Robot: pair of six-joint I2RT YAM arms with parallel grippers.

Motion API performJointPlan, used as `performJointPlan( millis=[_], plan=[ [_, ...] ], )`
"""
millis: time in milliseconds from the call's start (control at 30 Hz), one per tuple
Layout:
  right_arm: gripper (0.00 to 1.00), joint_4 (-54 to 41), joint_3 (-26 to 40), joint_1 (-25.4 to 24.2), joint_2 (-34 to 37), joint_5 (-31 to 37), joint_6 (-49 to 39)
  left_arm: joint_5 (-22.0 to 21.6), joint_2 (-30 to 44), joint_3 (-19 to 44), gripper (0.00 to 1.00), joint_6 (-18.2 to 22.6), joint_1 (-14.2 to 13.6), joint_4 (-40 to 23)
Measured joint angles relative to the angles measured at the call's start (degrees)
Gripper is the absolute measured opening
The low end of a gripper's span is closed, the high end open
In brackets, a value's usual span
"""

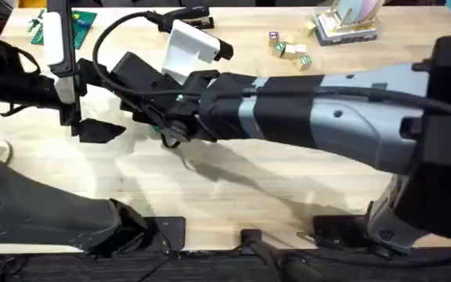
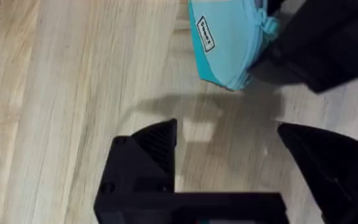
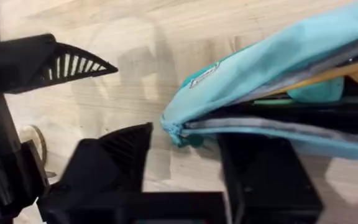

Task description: Unzip the bag, pick up the pens from the table one at a time and place them inside, then zip the bag closed.

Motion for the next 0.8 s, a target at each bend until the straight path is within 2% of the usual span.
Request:
performJointPlan(
  millis=[67,100,367,800],
  plan=[
    [0.54,-0.08,0.0,-0.01,0.0,0.0,0.03,0.01,0.0,0.0,0.993,0.0,0.0,0.0],
    [0.45,-0.05,0.0,0.0,0.0,-0.02,0.21,0.01,0.0,-0.02,0.993,0.0,0.0,0.0],
    [0.365,-0.35,0.0,0.01,0.0,-0.04,0.23,0.01,0.0,0.0,0.993,0.0,0.0,0.0],
    [0.307,-2.88,0.0,0.01,-1.46,-0.27,0.45,0.01,0.0,0.0,0.994,0.0,0.0,0.01]
  ],
)
